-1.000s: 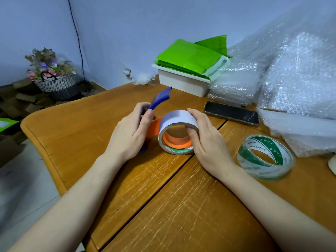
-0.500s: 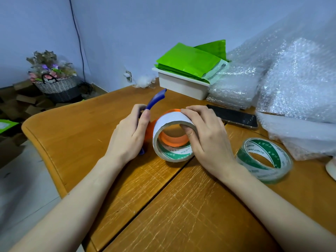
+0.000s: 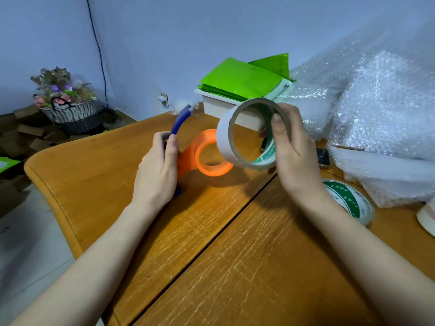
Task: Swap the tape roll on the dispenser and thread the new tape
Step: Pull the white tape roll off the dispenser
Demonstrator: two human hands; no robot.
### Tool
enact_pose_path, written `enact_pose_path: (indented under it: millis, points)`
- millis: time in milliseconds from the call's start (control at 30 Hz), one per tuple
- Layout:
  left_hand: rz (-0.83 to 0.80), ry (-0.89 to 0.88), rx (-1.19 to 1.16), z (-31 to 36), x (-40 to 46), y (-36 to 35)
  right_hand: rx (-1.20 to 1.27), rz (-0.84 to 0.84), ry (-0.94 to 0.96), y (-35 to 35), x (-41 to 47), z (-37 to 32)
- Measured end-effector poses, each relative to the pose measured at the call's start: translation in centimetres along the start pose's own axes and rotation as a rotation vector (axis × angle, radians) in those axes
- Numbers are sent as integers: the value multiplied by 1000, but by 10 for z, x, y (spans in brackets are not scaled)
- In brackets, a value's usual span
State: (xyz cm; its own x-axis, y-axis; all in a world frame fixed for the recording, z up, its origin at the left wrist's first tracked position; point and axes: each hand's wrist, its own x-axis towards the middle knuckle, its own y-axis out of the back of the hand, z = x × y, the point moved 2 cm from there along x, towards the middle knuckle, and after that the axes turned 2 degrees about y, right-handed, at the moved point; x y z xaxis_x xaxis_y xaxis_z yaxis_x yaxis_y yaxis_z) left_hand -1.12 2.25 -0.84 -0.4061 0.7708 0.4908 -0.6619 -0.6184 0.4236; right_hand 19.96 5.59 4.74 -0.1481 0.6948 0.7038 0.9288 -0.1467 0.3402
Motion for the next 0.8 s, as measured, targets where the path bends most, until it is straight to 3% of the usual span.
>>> enact_pose_path:
  millis: [167, 333, 500, 800]
  points:
    - [152, 67, -87, -1, 3, 5, 34, -57, -201, 2, 2, 17]
    - [296, 149, -193, -4, 6, 11, -1, -263, -416, -12, -11, 22]
    - [280, 135, -272, 2, 2, 12, -58, -402, -595, -24, -26, 31]
    - [160, 74, -282, 6, 1, 6, -217, -400, -505, -28, -33, 39]
